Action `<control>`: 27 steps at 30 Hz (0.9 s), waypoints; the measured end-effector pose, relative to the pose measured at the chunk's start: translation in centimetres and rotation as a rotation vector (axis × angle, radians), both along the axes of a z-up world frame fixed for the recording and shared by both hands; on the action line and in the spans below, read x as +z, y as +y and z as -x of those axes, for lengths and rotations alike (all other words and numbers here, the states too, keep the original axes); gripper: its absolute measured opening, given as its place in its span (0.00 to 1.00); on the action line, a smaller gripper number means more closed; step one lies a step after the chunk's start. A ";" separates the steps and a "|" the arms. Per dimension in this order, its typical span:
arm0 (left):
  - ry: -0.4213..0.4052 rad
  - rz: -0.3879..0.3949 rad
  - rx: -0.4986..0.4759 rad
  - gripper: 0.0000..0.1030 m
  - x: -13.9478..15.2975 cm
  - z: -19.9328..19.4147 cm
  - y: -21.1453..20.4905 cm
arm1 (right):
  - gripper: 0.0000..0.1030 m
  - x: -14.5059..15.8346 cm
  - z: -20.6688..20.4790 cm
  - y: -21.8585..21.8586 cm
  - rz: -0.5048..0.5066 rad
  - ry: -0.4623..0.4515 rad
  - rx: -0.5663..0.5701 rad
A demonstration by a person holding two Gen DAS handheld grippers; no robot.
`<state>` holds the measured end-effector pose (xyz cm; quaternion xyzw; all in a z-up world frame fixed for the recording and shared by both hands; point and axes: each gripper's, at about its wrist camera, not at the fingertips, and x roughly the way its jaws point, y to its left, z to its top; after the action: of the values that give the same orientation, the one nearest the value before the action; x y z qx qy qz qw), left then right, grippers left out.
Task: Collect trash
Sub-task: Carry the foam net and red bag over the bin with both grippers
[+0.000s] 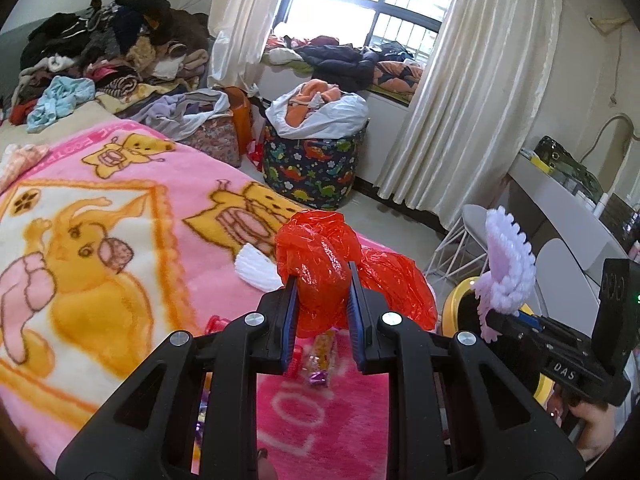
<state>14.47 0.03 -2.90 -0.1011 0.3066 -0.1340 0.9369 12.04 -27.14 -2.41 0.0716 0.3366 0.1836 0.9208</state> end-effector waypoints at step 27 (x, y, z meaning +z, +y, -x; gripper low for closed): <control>0.014 -0.045 -0.159 0.15 -0.8 1.2 -8.5 | 0.28 -0.8 1.0 -10.9 -0.130 0.025 -0.264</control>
<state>13.31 -8.46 -3.67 -0.0560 0.3230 -0.2002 0.9233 11.05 -38.01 -3.24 0.1773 0.3232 0.0813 0.9260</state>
